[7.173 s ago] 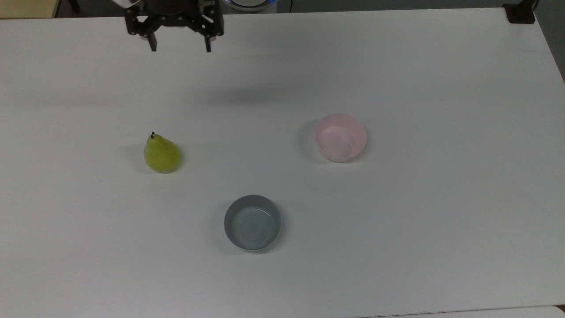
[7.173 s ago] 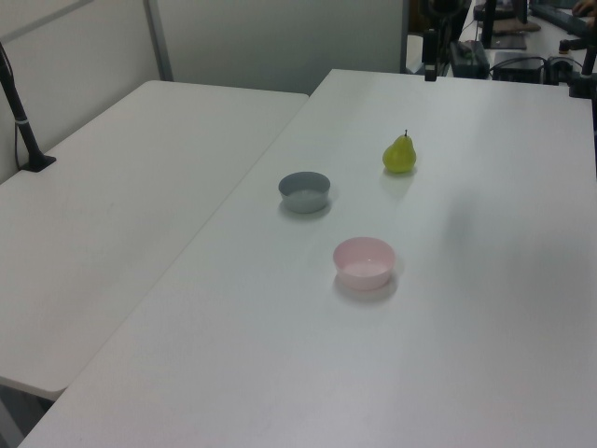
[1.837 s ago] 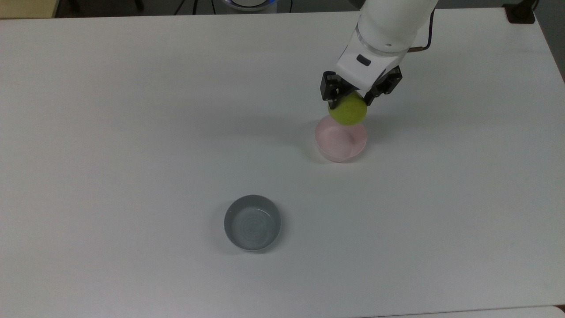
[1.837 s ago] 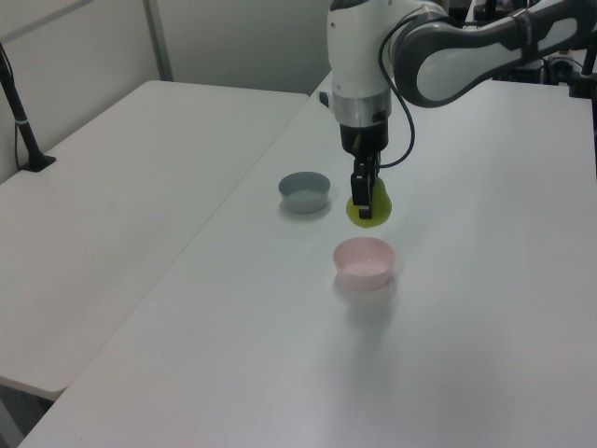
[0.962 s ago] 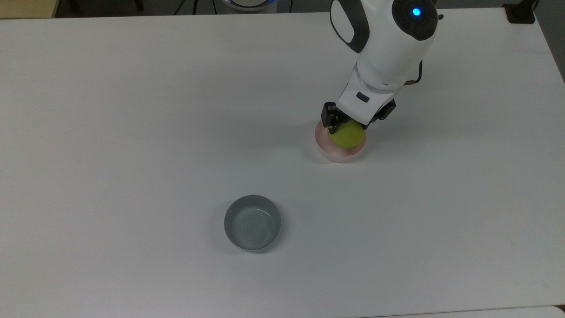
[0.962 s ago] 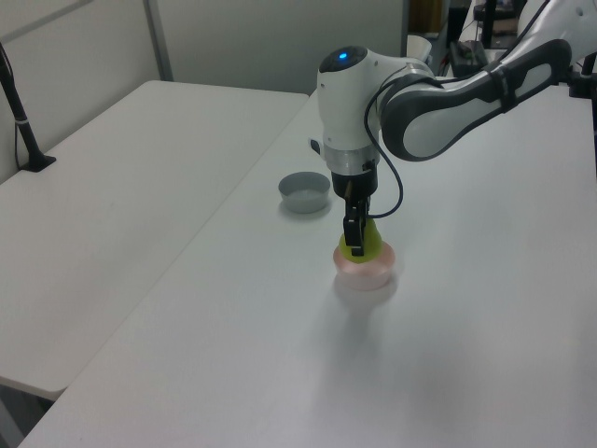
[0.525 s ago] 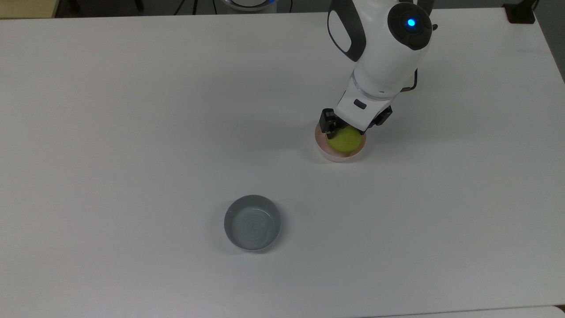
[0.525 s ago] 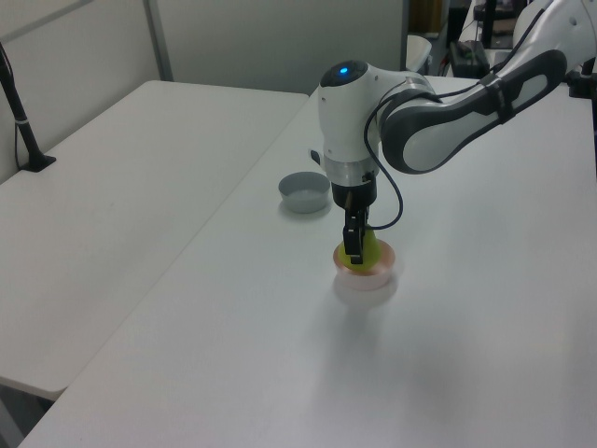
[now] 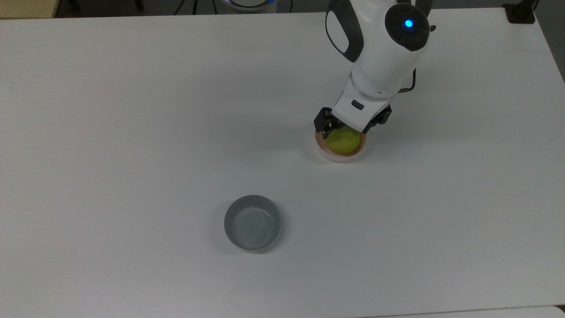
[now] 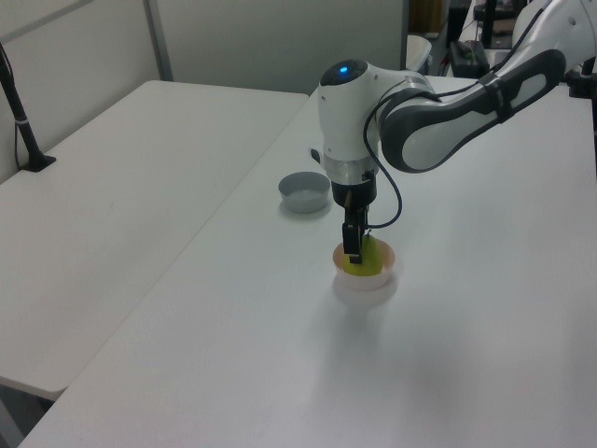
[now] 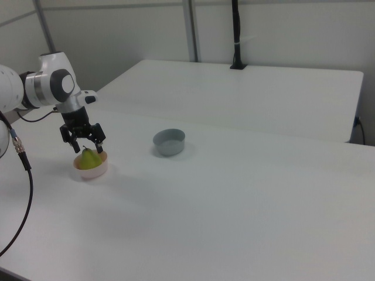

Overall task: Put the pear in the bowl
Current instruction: 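Lower the held pear into the pink bowl, then open the gripper and raise it away from the bowl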

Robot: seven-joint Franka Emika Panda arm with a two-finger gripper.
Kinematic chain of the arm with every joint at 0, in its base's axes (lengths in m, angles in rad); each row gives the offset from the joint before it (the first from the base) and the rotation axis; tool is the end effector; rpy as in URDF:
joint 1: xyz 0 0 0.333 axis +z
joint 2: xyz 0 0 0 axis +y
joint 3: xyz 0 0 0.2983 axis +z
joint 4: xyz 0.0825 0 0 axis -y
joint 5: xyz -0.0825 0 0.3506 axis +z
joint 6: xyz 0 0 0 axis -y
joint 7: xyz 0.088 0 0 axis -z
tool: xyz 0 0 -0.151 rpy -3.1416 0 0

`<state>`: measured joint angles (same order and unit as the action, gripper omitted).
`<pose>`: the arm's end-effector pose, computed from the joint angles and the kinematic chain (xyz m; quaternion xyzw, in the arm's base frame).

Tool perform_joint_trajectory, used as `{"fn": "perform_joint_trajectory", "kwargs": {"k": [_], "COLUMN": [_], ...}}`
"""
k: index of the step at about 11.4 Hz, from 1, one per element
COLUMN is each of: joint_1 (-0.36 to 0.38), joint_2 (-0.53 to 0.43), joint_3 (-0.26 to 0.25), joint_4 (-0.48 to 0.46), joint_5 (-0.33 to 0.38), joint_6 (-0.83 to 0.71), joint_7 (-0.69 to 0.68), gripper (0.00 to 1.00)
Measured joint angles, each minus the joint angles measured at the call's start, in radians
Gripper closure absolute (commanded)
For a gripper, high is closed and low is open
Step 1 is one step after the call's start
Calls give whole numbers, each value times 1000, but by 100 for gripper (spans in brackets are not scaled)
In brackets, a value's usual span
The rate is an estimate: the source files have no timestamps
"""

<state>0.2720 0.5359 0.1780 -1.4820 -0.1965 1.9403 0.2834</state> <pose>0.6022 0.2510 0.3174 0.9922 0.1109 -0.0156 0.0538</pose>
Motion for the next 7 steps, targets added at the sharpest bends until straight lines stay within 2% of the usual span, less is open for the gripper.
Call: {"fn": "perform_joint_trajectory", "kwargs": {"k": [4, 7], "joint_1": [-1, -9], "joint_2": [-11, -110], "joint_3": [0, -3], "joint_4": [10, 33], "joint_5": [0, 0], "joint_6": [0, -95], "joint_7": [0, 0], "gripper": [0, 0]}}
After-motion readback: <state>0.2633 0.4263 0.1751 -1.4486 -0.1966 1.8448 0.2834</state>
